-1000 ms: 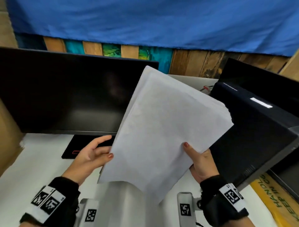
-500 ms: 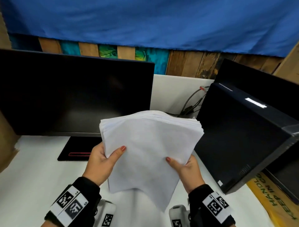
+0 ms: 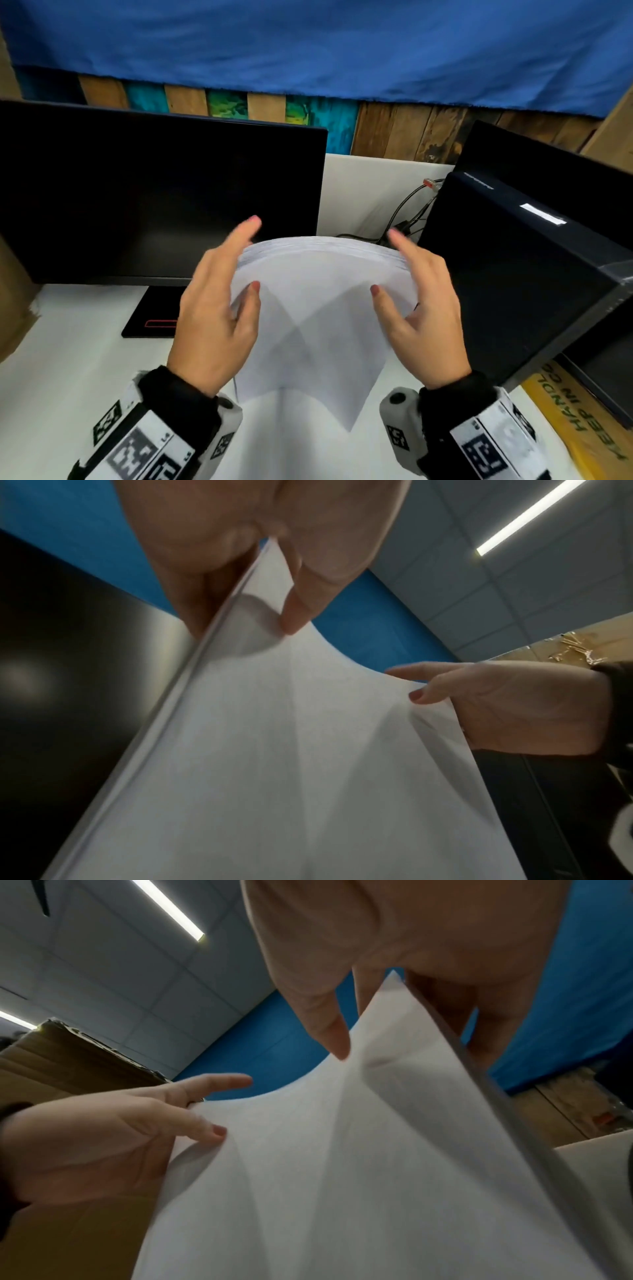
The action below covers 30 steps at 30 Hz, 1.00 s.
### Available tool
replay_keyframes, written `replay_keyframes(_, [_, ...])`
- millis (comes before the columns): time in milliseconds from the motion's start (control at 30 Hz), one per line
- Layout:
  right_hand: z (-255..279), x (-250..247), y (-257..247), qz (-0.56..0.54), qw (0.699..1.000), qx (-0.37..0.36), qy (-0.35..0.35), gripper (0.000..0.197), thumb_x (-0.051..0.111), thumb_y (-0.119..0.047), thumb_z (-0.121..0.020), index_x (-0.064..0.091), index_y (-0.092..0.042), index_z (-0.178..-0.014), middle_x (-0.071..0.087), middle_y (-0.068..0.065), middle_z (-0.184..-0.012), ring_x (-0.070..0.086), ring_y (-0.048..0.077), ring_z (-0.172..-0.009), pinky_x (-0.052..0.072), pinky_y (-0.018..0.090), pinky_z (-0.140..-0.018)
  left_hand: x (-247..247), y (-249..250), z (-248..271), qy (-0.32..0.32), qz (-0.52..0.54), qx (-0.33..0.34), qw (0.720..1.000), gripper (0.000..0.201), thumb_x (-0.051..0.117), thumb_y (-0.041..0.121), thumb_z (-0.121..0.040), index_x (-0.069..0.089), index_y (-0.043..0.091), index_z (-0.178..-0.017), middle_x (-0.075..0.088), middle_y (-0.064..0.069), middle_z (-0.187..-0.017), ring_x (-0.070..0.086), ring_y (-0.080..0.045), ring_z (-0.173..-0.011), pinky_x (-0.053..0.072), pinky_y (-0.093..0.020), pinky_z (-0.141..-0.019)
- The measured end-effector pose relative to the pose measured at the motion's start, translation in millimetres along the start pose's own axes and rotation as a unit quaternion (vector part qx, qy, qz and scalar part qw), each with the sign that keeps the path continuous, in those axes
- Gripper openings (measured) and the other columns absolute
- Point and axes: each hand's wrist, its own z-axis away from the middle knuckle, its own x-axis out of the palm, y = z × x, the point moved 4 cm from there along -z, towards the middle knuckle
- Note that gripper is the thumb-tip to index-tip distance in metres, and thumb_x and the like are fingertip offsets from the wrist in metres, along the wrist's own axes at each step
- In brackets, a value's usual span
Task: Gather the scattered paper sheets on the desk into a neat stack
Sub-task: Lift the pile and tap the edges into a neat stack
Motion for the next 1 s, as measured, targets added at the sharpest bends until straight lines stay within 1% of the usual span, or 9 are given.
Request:
replay_keyframes(267, [3, 2, 1, 0.002, 0.999, 0.032, -0.007, 0.058, 0.058, -0.018, -0.080, 0.041, -0.021, -0.136, 0.049, -0.010, -0.122, 0.036, -0.021, -0.112, 0.026, -0.002, -0.094, -2, 2, -4, -0.037, -0.048, -0.036, 0.997, 0.058, 0.044, 0.000, -0.087, 0.035, 0.026, -0.138, 0.047, 0.001, -0.111, 0.044, -0.004, -0.083, 0.026, 0.008, -0.076])
replay_keyframes(400, [2, -4, 5, -0.118, 0.989, 0.093, -0.002, 0.066, 0.067, -0.021, -0.076, 0.036, -0.034, -0.134, 0.053, -0.009, -0.125, 0.053, 0.000, -0.112, 0.042, 0.022, -0.097, -8, -10, -8, -0.019, 0.077, -0.097, 0.992, 0.077, 0.059, 0.009, -0.081, 0.021, 0.045, -0.137, 0.053, 0.010, -0.099, 0.054, 0.001, -0.084, 0.052, -0.026, -0.078])
replay_keyframes(467, [-1, -3, 18, -0.197, 0.967, 0.163, -0.016, 0.078, 0.076, -0.023, -0.070, 0.034, -0.039, -0.134, 0.046, -0.012, -0.137, 0.052, 0.002, -0.115, 0.042, 0.027, -0.100, -8, -28, -10, -0.019, 0.169, -0.148, 0.974, 0.095, 0.069, 0.018, -0.067, 0.014, 0.049, -0.138, 0.056, 0.014, -0.099, 0.059, 0.005, -0.089, 0.054, -0.021, -0.074])
replay_keyframes(633, [-8, 15, 34, -0.375, 0.883, 0.250, -0.134, 0.035, 0.070, -0.015, -0.072, 0.067, -0.018, -0.106, 0.072, 0.006, -0.108, 0.067, 0.021, -0.101, 0.053, 0.032, -0.084, 9, -56, -11, -0.221, 0.337, -0.258, 0.878, 0.085, 0.089, 0.049, -0.030, 0.060, 0.050, -0.110, 0.072, 0.013, -0.105, 0.068, -0.002, -0.095, 0.054, -0.016, -0.068])
replay_keyframes(700, [-12, 16, 34, -0.371, 0.888, 0.230, -0.141, 0.021, 0.069, -0.014, -0.076, 0.073, -0.020, -0.096, 0.075, 0.003, -0.098, 0.069, 0.018, -0.092, 0.055, 0.027, -0.078, 13, -53, -16, -0.247, 0.324, -0.242, 0.880, 0.052, 0.086, 0.052, -0.039, 0.073, 0.045, -0.088, 0.075, 0.016, -0.093, 0.070, 0.000, -0.088, 0.052, -0.011, -0.067])
replay_keyframes(767, [-15, 14, 33, -0.367, 0.896, 0.207, -0.139, 0.019, 0.067, -0.015, -0.077, 0.074, -0.019, -0.094, 0.075, 0.003, -0.095, 0.070, 0.018, -0.089, 0.055, 0.027, -0.075, 14, -48, -23, -0.233, 0.328, -0.227, 0.887, 0.022, 0.078, 0.026, -0.069, 0.074, 0.043, -0.081, 0.076, 0.016, -0.088, 0.070, 0.001, -0.084, 0.052, -0.010, -0.066])
replay_keyframes(833, [-16, 11, 34, -0.364, 0.902, 0.189, -0.132, 0.020, 0.068, -0.019, -0.076, 0.074, -0.017, -0.095, 0.075, 0.003, -0.094, 0.070, 0.019, -0.088, 0.055, 0.027, -0.075, 13, -51, -23, -0.215, 0.339, -0.225, 0.888, 0.036, 0.062, 0.005, -0.082, 0.075, 0.039, -0.083, 0.076, 0.012, -0.091, 0.071, -0.002, -0.085, 0.053, -0.012, -0.068])
replay_keyframes(900, [-12, 10, 36, -0.363, 0.903, 0.180, -0.139, 0.035, 0.077, -0.035, -0.067, 0.074, -0.018, -0.097, 0.075, 0.003, -0.096, 0.070, 0.019, -0.091, 0.054, 0.027, -0.076, 10, -46, -18, -0.216, 0.348, -0.236, 0.881, 0.019, 0.070, 0.017, -0.076, 0.074, 0.029, -0.090, 0.076, 0.010, -0.091, 0.071, -0.002, -0.085, 0.053, -0.012, -0.067])
replay_keyframes(1000, [-1, 16, 46, -0.347, 0.902, 0.205, -0.152, 0.054, 0.085, -0.042, -0.052, 0.072, -0.023, -0.100, 0.074, 0.001, -0.103, 0.068, 0.020, -0.099, 0.054, 0.031, -0.083, 16, -50, -2, -0.243, 0.323, -0.233, 0.884, 0.062, 0.083, 0.054, -0.039, 0.070, 0.028, -0.093, 0.075, 0.018, -0.091, 0.069, 0.004, -0.086, 0.050, -0.006, -0.067])
